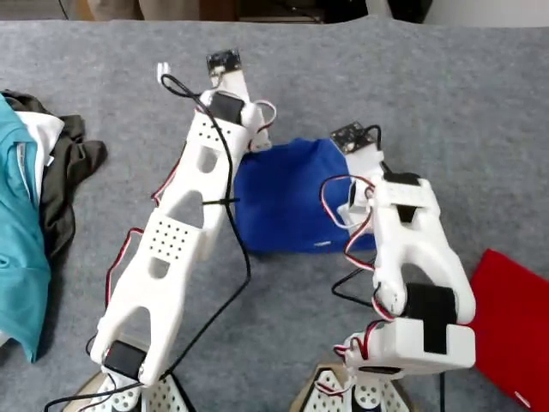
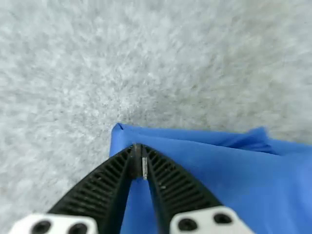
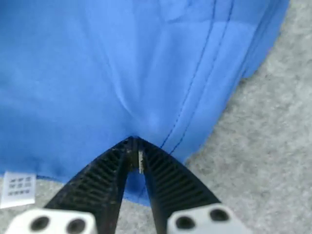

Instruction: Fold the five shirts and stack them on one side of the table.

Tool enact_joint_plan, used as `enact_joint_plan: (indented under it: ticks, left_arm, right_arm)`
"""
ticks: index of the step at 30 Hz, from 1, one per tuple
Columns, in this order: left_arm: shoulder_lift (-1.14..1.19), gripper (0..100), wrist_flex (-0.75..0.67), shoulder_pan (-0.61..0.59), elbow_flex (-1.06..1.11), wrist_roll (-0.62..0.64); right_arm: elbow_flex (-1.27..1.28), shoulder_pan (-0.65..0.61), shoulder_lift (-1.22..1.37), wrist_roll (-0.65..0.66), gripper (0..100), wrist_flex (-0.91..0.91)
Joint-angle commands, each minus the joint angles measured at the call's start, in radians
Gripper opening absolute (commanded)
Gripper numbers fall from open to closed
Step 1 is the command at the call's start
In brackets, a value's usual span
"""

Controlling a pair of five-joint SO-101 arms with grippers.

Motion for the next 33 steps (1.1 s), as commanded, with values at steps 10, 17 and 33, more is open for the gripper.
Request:
enact_joint_plan:
  ticks: [10,17,33]
  left_arm:
    - [0.005,2,-0.064,-0.146,-0.002,0.008]
    - [-0.027,2,0.040,-0.089,-0.176,-0.029]
    - [-0.562,2,0.192,0.058,0.416,-0.114]
  right_arm:
    - [-0.047,0.015,0.004,0.046,0.5,0.009]
    - [-0.053,0.010,-0.033,0.049,0.5,0.040]
    - [-0.762,-0.025,0.260,0.049,0.6,0.264]
